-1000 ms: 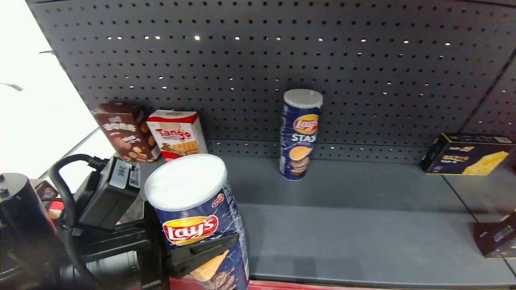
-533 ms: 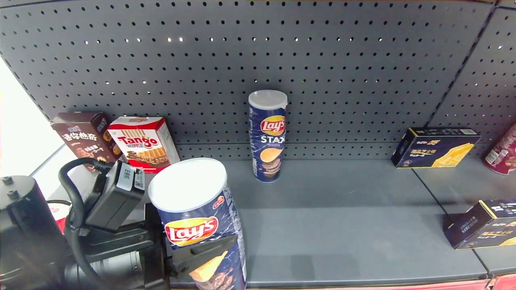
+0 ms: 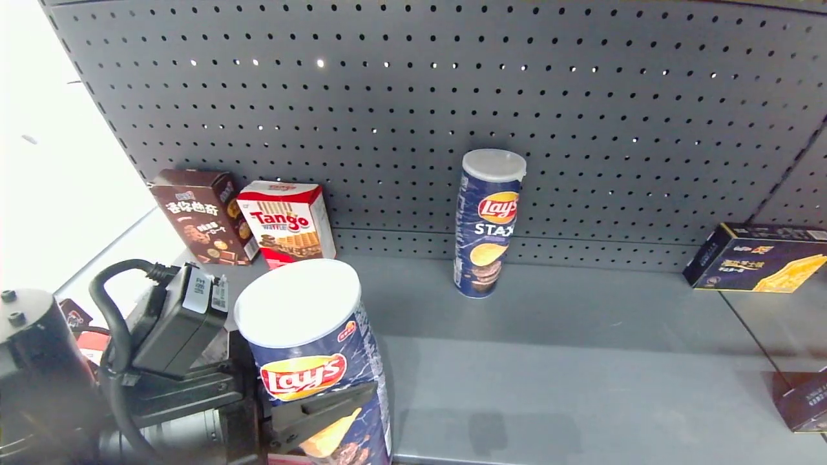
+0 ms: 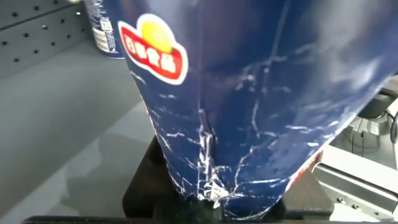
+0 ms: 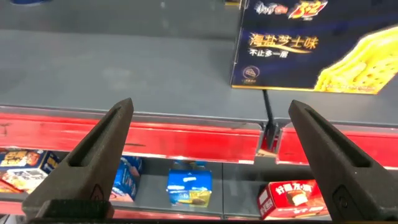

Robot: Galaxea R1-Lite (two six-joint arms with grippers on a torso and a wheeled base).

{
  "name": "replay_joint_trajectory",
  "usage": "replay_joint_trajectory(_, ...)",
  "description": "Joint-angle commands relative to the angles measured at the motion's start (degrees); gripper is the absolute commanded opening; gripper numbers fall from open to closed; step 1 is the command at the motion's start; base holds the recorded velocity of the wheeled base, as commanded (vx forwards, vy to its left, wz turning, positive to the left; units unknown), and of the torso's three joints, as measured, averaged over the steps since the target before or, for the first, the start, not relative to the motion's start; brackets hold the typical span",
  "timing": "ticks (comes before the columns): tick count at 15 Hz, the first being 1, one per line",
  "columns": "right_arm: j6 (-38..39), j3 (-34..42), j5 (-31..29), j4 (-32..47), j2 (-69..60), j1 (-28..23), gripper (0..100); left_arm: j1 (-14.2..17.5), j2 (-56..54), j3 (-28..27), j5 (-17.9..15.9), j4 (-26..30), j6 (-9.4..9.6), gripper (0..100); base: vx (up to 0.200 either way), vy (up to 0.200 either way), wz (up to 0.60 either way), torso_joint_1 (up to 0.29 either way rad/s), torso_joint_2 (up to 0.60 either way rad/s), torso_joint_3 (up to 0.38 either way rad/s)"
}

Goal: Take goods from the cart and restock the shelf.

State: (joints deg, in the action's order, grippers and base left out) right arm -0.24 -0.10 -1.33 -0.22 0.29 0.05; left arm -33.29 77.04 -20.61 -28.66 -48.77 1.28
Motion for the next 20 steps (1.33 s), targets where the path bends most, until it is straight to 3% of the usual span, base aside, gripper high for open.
replay_joint_trajectory(1, -0.02, 0.01, 0.01, 0.04, -0.03, 0.04, 100, -0.02, 0.04, -0.22, -0.08, -0.09, 0.04, 0, 0.000, 0.000, 0.00, 0.000, 0.00, 0.000)
replay_joint_trajectory(9, -0.02, 0.01, 0.19, 0.04, -0.03, 0.04, 100, -0.02, 0.74, 0.05, 0.01, -1.76, 0.57, 0, 0.000, 0.000, 0.00, 0.000, 0.00, 0.000)
replay_joint_trajectory(15, -0.02, 0.01, 0.19, 0.04, -0.03, 0.04, 100, 1.12, -7.00, 5.76, 0.27, -1.32, -0.05, 0, 0.000, 0.000, -0.20, -0.032, 0.07, 0.055)
replay_joint_trajectory(20, -0.02, 0.01, 0.19, 0.04, -0.03, 0.04, 100, 1.21, -7.35, 4.71, 0.01, -1.41, -0.05, 0, 0.000, 0.000, 0.00, -0.003, 0.02, 0.007)
